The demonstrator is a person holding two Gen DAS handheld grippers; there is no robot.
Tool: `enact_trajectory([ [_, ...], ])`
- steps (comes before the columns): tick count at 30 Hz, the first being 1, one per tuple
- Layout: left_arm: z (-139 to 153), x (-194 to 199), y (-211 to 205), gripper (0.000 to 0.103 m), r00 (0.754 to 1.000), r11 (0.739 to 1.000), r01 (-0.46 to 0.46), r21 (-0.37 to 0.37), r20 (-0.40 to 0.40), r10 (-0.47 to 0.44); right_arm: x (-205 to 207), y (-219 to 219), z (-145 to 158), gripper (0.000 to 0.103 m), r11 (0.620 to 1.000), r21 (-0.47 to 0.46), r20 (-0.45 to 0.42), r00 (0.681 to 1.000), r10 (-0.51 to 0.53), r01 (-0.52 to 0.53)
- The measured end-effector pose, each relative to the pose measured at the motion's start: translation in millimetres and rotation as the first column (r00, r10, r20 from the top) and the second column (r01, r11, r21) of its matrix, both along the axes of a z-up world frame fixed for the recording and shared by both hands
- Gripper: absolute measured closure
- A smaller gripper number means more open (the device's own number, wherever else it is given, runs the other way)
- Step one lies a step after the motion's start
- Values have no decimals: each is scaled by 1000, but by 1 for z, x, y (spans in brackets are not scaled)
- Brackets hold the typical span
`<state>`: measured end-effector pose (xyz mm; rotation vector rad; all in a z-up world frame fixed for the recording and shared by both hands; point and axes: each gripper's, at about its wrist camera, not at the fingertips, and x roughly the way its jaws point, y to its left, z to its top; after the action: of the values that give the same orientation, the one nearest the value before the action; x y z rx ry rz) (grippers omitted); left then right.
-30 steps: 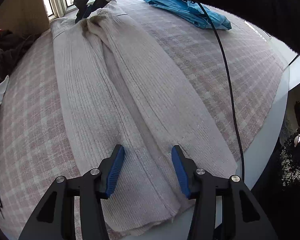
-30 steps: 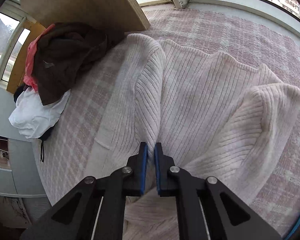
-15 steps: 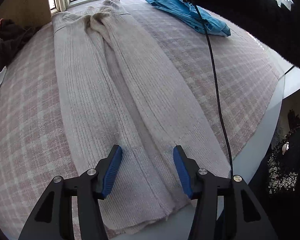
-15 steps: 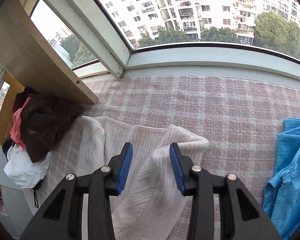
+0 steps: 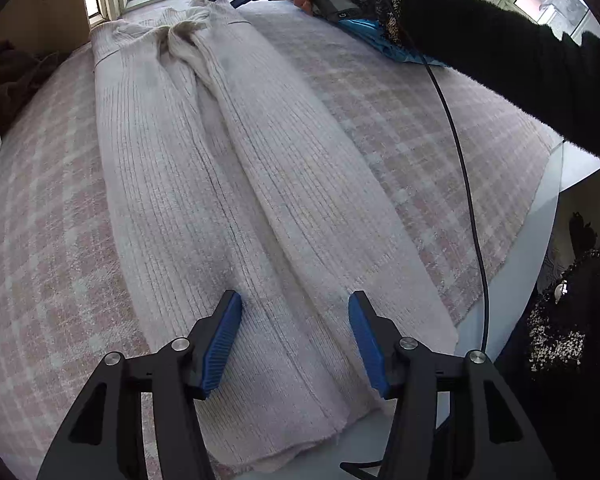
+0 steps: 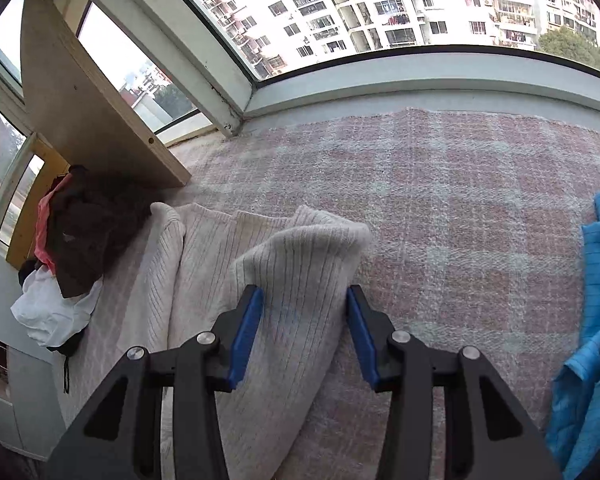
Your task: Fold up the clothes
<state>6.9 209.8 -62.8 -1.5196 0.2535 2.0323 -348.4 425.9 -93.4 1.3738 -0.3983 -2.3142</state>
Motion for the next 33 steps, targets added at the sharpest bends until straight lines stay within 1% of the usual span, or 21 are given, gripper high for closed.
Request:
enact_trajectory([
  [1,0,0,1,49,1000,1000,3,-5,0,-3,-1,-3,0,65,1000,-8,10,1000,9,-9],
  [2,0,0,1,49,1000,1000,3,-9,0,-3,-3,-3,-1,92,999,-31,32,999,24,-23],
  [3,0,0,1,49,1000,1000,3,-13,0,-3,-3,-3,1,94,999,-30,44,999,25,-24],
  [5,0,-1,1,48,1000,1000,1,-17,1,-1,0,2,13,94,997,73,24,1000,4,-6],
  [6,0,-2,0,48,1000,1000,-1,-16,2,1,0,4,15,94,994,107,21,1000,0,-2],
  [10,1,-4,-2,48,1000,1000,-11,-8,5,11,-6,11,8,94,989,148,58,998,2,-11],
  [12,0,-4,-3,45,1000,1000,-13,-4,6,13,-8,12,8,87,984,176,67,998,5,-17],
  [15,0,-5,0,39,1000,1000,3,-10,8,-2,-1,7,20,83,972,236,32,999,12,-19],
  [18,0,-6,1,39,1000,1000,12,-23,6,-12,15,18,50,83,966,249,-71,996,-55,71],
  [19,1,-7,0,39,1000,1000,8,-19,8,-8,20,19,60,83,968,236,-104,993,-62,85],
  [20,1,-8,0,39,1000,1000,0,-14,11,0,23,16,68,83,978,200,-112,993,-42,64],
  [22,4,-10,-3,41,1000,1000,-22,-8,15,22,19,-3,75,82,994,105,-67,997,38,-31],
  [23,6,-10,-4,42,999,999,-31,-11,12,31,13,-17,72,80,994,77,-38,996,79,-75],
  [24,10,-10,-5,45,999,999,-39,-19,3,39,8,-33,68,78,991,61,-10,993,118,-117],
  [27,22,-8,-9,45,996,996,-71,-49,-53,69,-8,-76,50,77,975,12,73,972,222,-224],
  [30,24,8,-19,44,993,993,-104,-53,-68,100,-21,-112,27,77,963,28,137,955,263,-269],
  [33,16,27,-13,44,992,991,-119,-54,-47,117,-30,-132,11,77,957,8,182,942,283,-289],
])
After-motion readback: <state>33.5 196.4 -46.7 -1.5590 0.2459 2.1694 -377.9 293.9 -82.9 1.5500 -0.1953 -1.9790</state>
